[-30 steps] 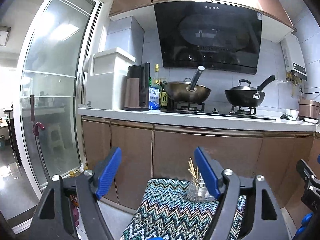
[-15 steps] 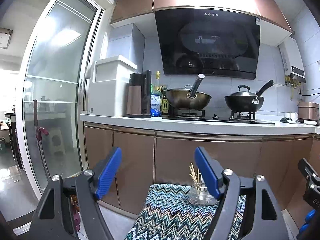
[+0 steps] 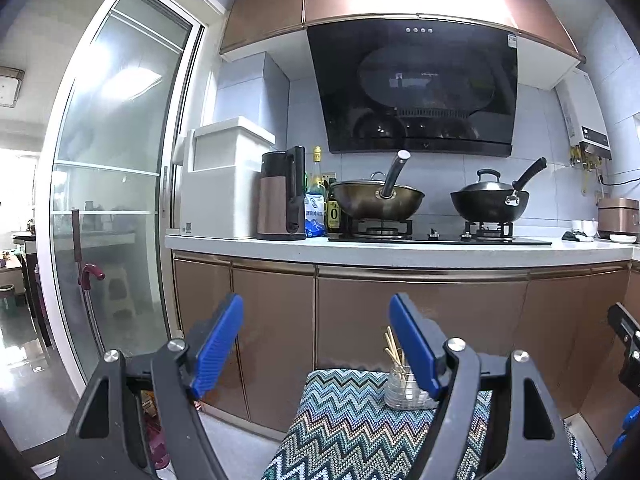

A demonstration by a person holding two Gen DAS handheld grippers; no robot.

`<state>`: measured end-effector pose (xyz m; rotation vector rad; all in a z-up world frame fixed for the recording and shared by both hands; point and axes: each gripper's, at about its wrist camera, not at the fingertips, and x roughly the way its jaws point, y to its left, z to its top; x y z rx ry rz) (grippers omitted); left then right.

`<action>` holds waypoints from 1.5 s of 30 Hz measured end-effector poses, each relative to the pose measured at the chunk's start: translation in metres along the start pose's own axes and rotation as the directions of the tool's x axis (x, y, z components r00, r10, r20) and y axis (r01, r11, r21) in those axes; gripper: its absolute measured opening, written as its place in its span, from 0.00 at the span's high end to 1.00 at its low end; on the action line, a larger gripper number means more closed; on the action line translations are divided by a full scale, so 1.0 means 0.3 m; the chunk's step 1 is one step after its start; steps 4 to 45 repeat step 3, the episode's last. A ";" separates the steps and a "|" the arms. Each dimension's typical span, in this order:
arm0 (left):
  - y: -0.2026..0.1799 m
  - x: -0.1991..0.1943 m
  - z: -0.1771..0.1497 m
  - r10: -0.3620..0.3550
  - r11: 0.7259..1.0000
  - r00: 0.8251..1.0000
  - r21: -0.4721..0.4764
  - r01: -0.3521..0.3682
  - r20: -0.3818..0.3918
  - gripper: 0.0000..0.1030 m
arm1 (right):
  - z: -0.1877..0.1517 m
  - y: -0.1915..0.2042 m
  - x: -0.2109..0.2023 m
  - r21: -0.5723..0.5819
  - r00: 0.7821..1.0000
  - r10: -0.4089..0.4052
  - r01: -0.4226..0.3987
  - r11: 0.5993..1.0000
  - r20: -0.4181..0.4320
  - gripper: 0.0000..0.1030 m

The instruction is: Organize utensils

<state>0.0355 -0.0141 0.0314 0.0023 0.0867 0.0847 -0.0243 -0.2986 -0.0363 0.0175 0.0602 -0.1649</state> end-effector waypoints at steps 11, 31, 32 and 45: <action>0.004 0.000 0.005 -0.005 1.000 1.000 0.000 0.005 -0.004 0.28 | 0.005 0.003 -0.009 -0.004 1.000 -0.004 0.004 1.000 0.003 0.00; 0.004 0.000 0.005 -0.005 1.000 1.000 0.000 0.005 -0.004 0.28 | 0.005 0.003 -0.009 -0.004 1.000 -0.004 0.004 1.000 0.003 0.00; 0.004 0.000 0.005 -0.005 1.000 1.000 0.000 0.005 -0.004 0.28 | 0.005 0.003 -0.009 -0.004 1.000 -0.004 0.004 1.000 0.003 0.00; 0.004 0.000 0.005 -0.005 1.000 1.000 0.000 0.005 -0.004 0.28 | 0.005 0.003 -0.009 -0.004 1.000 -0.004 0.004 1.000 0.003 0.00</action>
